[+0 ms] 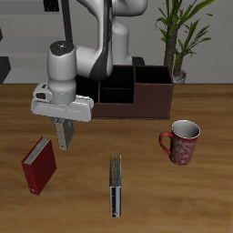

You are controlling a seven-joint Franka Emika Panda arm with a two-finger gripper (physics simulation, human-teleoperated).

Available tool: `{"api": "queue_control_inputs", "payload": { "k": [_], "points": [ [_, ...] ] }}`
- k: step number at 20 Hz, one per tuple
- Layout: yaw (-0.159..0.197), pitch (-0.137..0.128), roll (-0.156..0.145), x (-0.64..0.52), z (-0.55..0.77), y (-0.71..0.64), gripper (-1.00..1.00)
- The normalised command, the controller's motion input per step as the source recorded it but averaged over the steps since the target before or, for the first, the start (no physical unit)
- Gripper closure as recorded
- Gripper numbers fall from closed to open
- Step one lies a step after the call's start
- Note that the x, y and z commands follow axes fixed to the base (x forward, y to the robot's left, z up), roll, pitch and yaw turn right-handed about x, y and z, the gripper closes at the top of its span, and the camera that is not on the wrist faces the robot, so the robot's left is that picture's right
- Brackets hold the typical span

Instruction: Place the yellow book into the back desk caddy's front compartment and place the red mug into the back desk caddy's right compartment

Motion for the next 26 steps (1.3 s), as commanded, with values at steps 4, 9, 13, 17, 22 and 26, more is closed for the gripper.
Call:
{"api": "queue_control_inputs", "payload": {
  "k": [4, 9, 13, 17, 22, 26],
  "points": [
    [0.008, -0.001, 0.003, -0.01, 0.02, 0.05, 1.00],
    [0.007, -0.013, 0.015, 0.01, 0.11, 0.10, 1.00],
    [0.020, -0.027, 0.002, -0.03, 0.34, 0.18, 1.00],
    [0.020, -0.046, 0.034, -0.12, 0.54, 0.28, 1.00],
    [0.071, -0.057, 0.033, -0.10, 0.63, 0.34, 1.00],
    [0.007, -0.048, -0.012, -0.12, 0.57, 0.25, 1.00]
  ]
}}
